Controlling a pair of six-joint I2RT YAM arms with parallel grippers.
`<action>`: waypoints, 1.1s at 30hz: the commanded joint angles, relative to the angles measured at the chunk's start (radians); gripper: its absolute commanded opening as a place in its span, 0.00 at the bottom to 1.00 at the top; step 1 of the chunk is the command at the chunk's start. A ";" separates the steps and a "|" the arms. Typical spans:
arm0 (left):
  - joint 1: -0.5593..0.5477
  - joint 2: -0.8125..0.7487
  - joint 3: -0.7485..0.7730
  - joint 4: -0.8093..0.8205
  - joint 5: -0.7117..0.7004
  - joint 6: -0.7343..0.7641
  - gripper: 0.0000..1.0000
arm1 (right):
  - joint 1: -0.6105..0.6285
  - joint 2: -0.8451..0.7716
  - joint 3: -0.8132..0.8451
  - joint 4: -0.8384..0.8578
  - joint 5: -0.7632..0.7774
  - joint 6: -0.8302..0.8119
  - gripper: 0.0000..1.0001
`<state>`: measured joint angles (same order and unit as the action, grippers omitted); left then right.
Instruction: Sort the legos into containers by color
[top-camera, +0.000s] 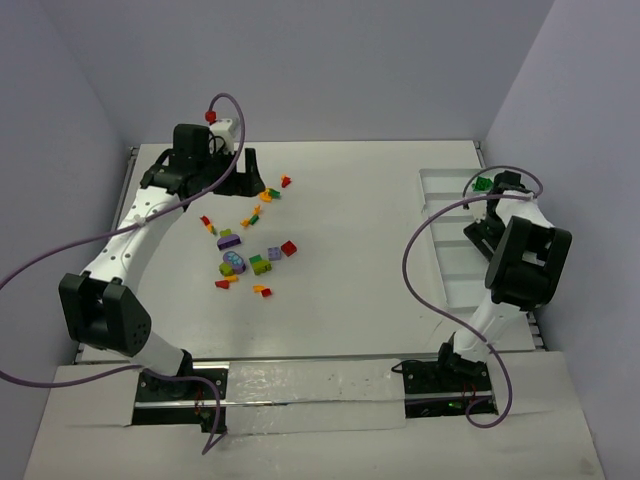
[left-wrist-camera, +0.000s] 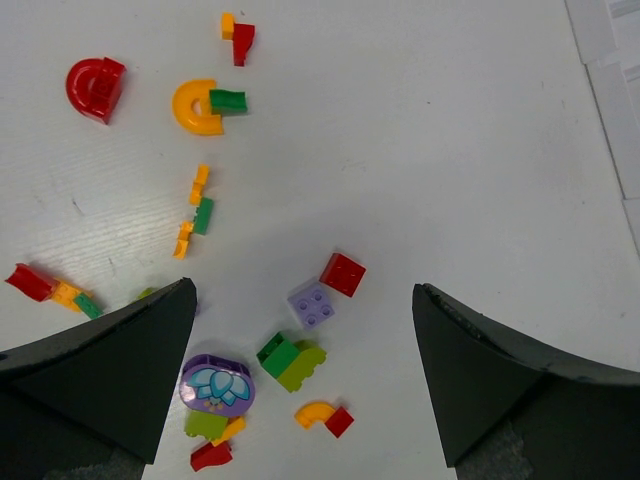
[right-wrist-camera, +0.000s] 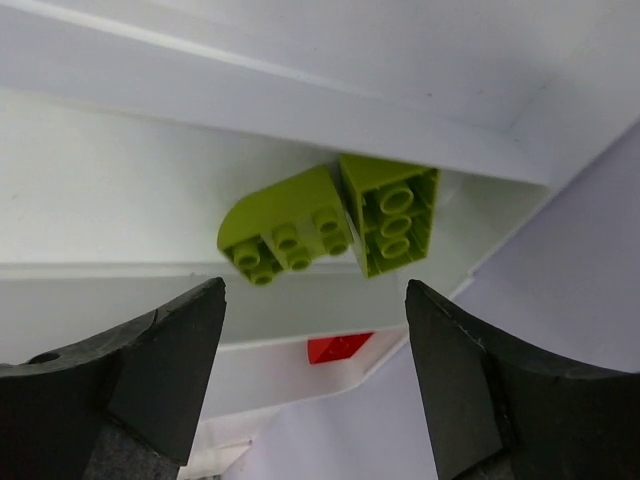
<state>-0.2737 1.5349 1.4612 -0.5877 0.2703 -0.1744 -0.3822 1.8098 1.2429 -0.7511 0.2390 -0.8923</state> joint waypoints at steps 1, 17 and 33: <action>-0.001 -0.045 0.001 -0.012 -0.080 0.100 0.99 | 0.069 -0.140 0.102 -0.078 -0.068 0.050 0.81; 0.042 -0.081 -0.322 -0.121 0.009 0.586 0.77 | 0.458 -0.170 0.341 -0.174 -0.375 0.429 1.00; 0.018 0.004 -0.346 -0.319 0.312 1.584 0.78 | 0.513 -0.150 0.274 -0.182 -0.478 0.476 1.00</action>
<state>-0.2517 1.4465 1.0223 -0.8145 0.4976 1.0454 0.1223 1.6587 1.5175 -0.9123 -0.2252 -0.4302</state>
